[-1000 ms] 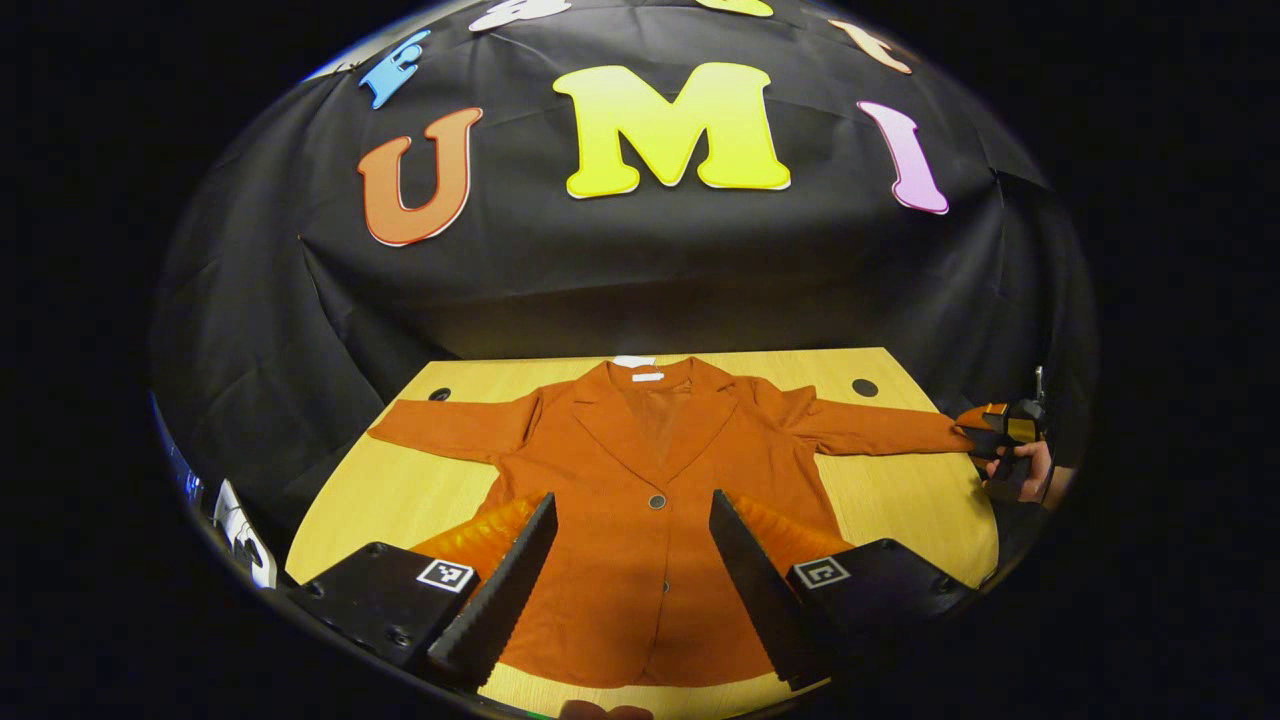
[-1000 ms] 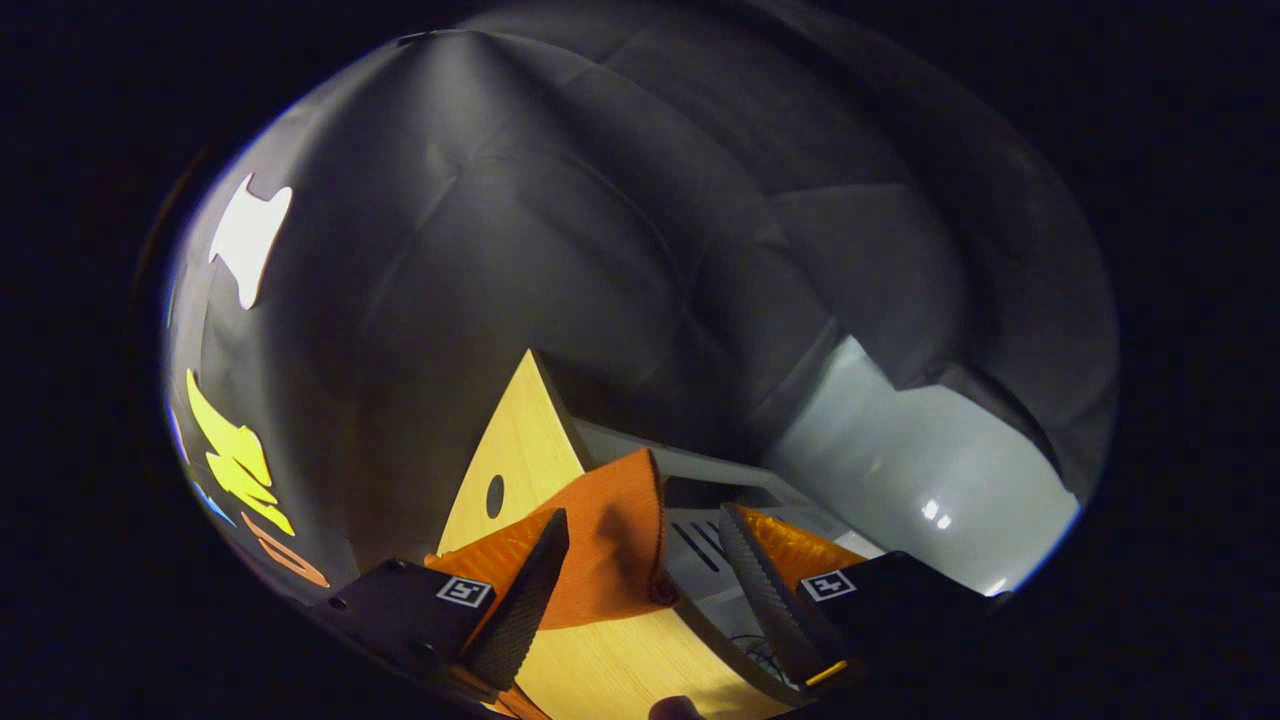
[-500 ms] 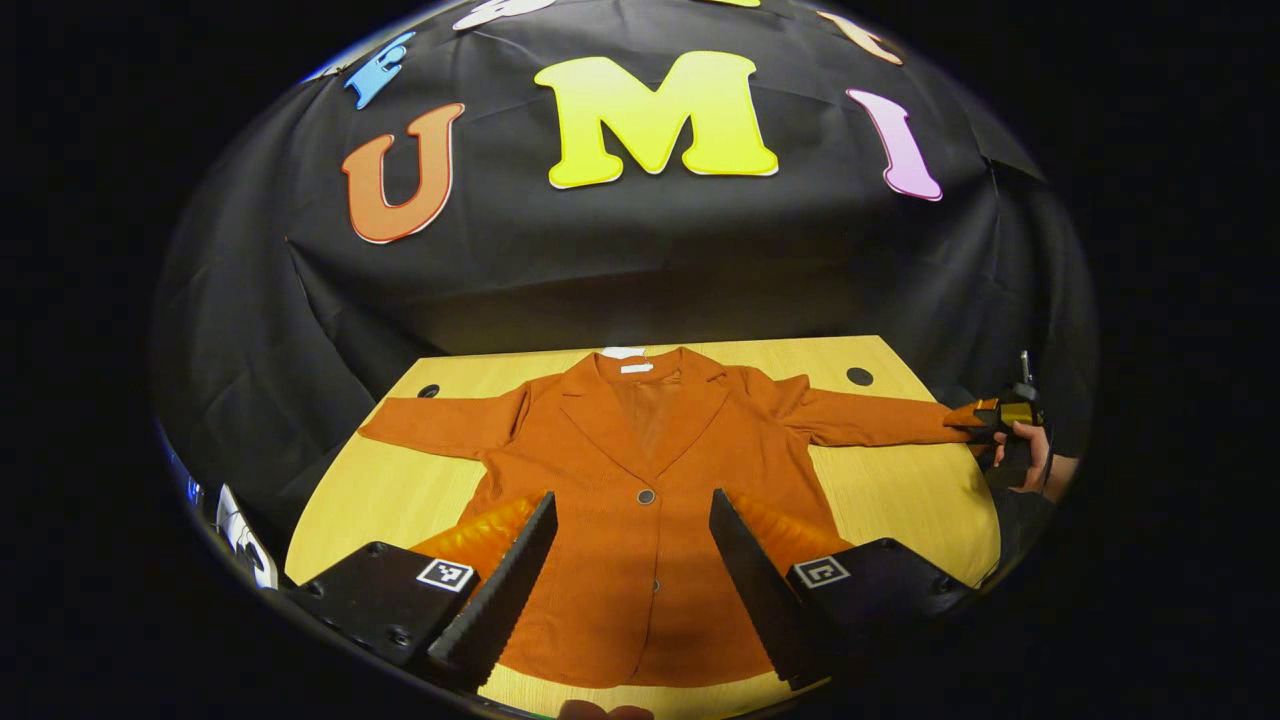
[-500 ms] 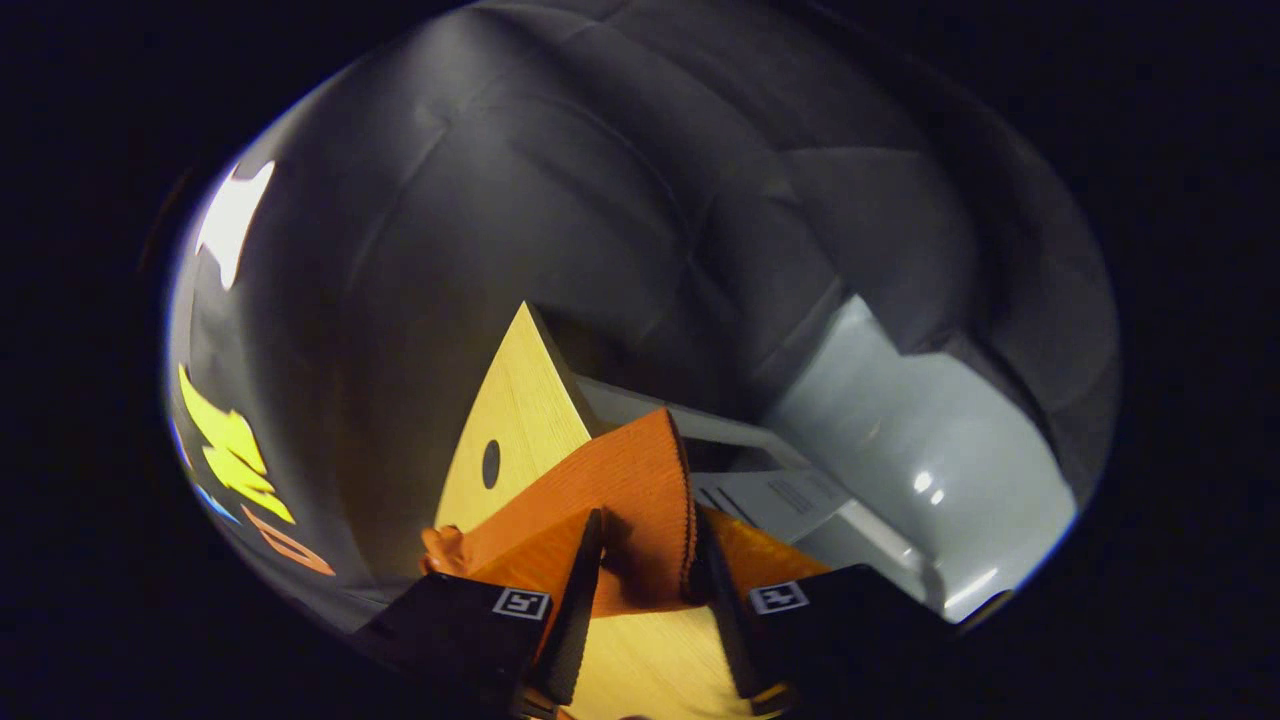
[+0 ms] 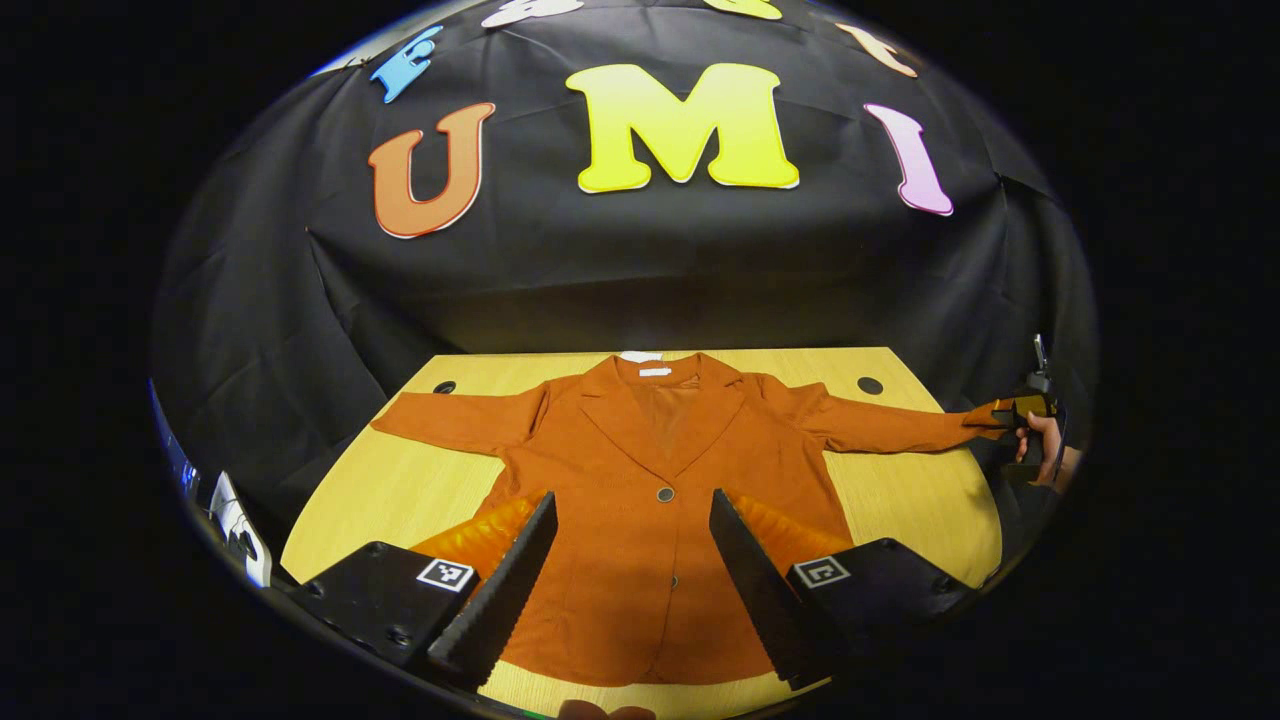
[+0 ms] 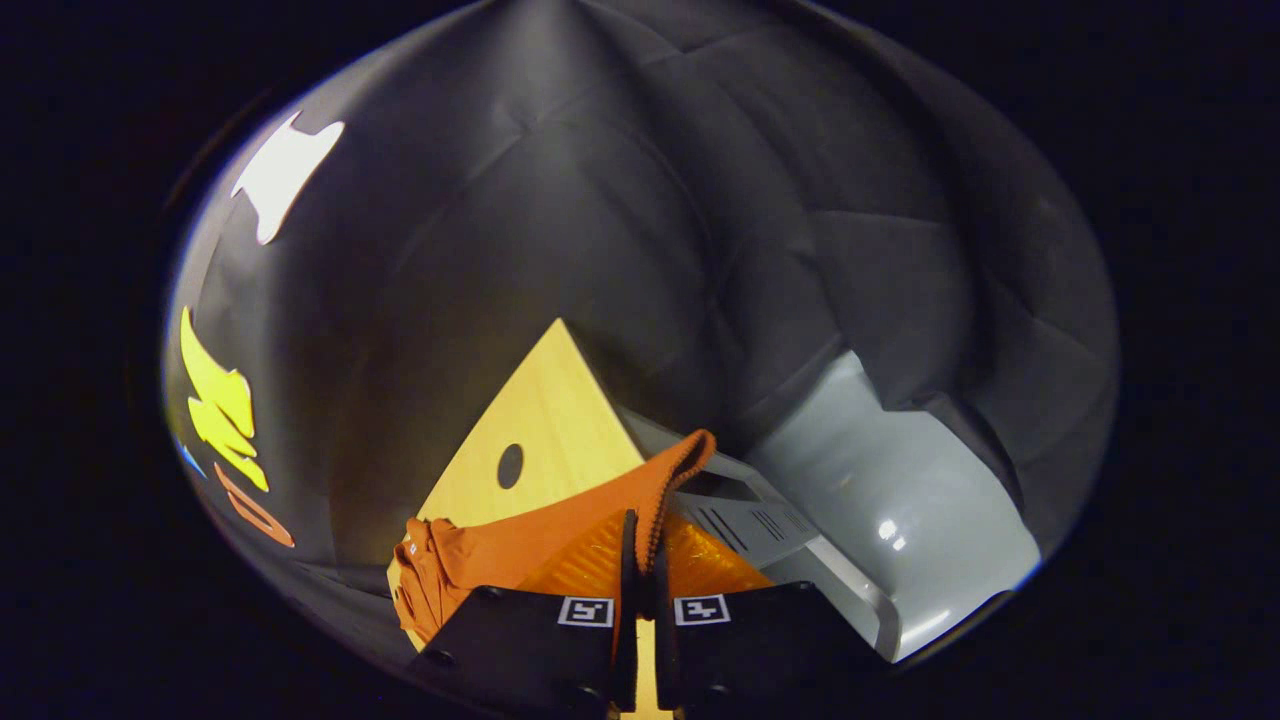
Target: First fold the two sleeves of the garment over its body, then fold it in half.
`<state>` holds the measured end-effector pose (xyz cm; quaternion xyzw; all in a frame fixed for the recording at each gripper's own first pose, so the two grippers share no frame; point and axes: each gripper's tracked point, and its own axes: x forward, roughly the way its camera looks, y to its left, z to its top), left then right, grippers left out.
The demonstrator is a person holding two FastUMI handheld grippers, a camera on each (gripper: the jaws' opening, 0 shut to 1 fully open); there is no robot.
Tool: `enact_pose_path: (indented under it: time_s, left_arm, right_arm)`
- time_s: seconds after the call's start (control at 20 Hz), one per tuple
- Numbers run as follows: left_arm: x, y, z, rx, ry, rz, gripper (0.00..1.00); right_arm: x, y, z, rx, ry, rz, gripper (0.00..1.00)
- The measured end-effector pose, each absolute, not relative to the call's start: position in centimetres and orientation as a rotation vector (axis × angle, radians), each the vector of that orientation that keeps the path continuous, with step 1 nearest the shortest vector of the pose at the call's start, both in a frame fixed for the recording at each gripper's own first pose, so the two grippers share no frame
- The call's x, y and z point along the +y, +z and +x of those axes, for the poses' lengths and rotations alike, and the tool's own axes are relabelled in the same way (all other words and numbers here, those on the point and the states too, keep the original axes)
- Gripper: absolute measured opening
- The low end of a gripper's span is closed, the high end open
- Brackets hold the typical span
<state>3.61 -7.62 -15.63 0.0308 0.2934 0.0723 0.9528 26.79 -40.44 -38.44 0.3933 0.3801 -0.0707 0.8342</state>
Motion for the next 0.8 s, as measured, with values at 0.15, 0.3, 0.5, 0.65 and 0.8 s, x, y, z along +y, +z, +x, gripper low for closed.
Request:
enact_pose_path:
  time_s: [0.15, 0.3, 0.5, 0.65, 0.8]
  left_arm:
    - [-6.1, -15.0, 3.2, 0.564, 0.155, 0.031, 1.0]
    - [-3.2, -14.4, 2.5, 0.536, 0.168, 0.023, 0.99]
    - [2.3, -13.7, 1.5, 0.519, 0.161, 0.015, 0.99]
    - [7.3, -12.6, 1.3, 0.46, 0.171, -0.01, 0.99]
    - [11.6, -12.3, 1.2, 0.428, 0.176, -0.081, 1.0]
  right_arm:
    - [-38.3, -34.6, 27.2, 0.774, -0.112, 0.803, 0.07]
    - [-35.5, -29.9, 27.4, 0.735, -0.067, 0.753, 0.07]
    - [-29.0, -22.5, 28.3, 0.681, 0.004, 0.664, 0.07]
    - [-22.4, -17.2, 28.5, 0.651, 0.083, 0.55, 0.07]
    - [-15.4, -13.3, 29.0, 0.624, 0.156, 0.455, 0.07]
